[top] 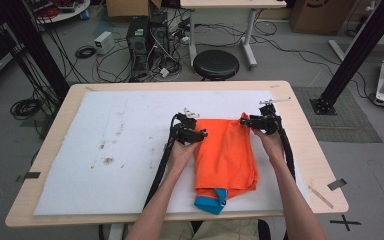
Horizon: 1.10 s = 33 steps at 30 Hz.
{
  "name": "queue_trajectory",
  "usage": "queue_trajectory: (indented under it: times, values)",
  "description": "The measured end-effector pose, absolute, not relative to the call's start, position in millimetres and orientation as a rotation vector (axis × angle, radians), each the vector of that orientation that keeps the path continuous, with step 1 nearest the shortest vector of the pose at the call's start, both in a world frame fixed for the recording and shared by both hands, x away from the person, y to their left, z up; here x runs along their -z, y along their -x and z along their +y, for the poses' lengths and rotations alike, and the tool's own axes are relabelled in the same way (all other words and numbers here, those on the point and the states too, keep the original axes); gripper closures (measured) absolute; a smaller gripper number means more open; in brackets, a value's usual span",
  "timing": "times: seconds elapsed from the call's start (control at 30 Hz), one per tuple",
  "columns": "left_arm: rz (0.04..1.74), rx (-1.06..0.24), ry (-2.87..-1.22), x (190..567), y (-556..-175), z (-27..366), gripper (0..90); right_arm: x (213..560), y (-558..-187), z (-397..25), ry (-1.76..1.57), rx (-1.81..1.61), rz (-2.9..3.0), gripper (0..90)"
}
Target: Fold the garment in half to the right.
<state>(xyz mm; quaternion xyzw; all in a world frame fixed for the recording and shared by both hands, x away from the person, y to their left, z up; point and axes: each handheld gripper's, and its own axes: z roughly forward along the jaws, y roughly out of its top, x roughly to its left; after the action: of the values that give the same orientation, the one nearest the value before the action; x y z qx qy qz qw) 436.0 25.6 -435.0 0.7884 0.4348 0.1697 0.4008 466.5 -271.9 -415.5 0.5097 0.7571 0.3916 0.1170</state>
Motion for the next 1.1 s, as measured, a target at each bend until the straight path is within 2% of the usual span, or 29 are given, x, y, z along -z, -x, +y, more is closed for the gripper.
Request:
queue_trajectory:
  times: [0.1, 0.13, 0.23, 0.33, 0.4, 0.5, 0.57, 0.6, 0.67, 0.73, 0.87, 1.1]
  values:
    - [1.053, -0.408, -2.022, 439.6, -436.5, 23.5, 75.7, 420.8, -469.0, -269.6, -1.498, -1.13, 2.245, 63.6]
    - [1.046, -0.431, -2.023, 438.1, -434.5, 23.0, 87.0, 421.8, -469.7, -269.1, -1.496, -1.133, 2.251, 68.4]
    - [1.05, -0.469, -1.96, 429.2, -426.5, 33.3, 87.4, 418.6, -467.6, -266.4, -1.444, -1.12, 2.253, 77.8]
    - [1.08, -0.484, -1.934, 428.6, -423.5, 46.0, 87.5, 413.0, -464.8, -264.8, -1.388, -1.145, 2.231, 80.9]
    - [1.098, -0.446, -1.902, 431.6, -424.5, 53.9, 87.4, 413.3, -465.3, -265.2, -1.392, -1.147, 2.223, 83.1]
    - [1.085, -0.441, -1.925, 435.8, -426.4, 51.3, 87.2, 425.5, -473.0, -265.8, -1.432, -1.079, 2.247, 83.5]
    - [1.075, -0.436, -1.954, 440.4, -427.6, 47.2, 86.8, 434.2, -477.6, -266.2, -1.463, -1.017, 2.263, 79.9]
    - [1.077, -0.424, -1.972, 443.1, -428.5, 46.4, 85.3, 439.0, -479.6, -267.4, -1.486, -0.984, 2.257, 71.7]
    - [1.078, -0.405, -1.966, 445.0, -428.5, 48.1, 74.5, 439.7, -480.4, -274.1, -1.567, -1.011, 2.218, 63.2]
    - [1.08, -0.433, -1.948, 441.0, -425.1, 52.2, 60.3, 437.1, -478.4, -277.0, -1.577, -0.976, 2.196, 49.0]
    - [1.018, -0.455, -1.927, 426.3, -412.2, 57.9, 54.0, 424.3, -462.1, -280.9, -1.589, -1.019, 2.124, 42.6]
    - [0.885, -0.49, -1.94, 409.9, -372.7, 59.9, 50.1, 408.3, -406.9, -275.6, -1.463, -1.139, 2.119, 41.8]
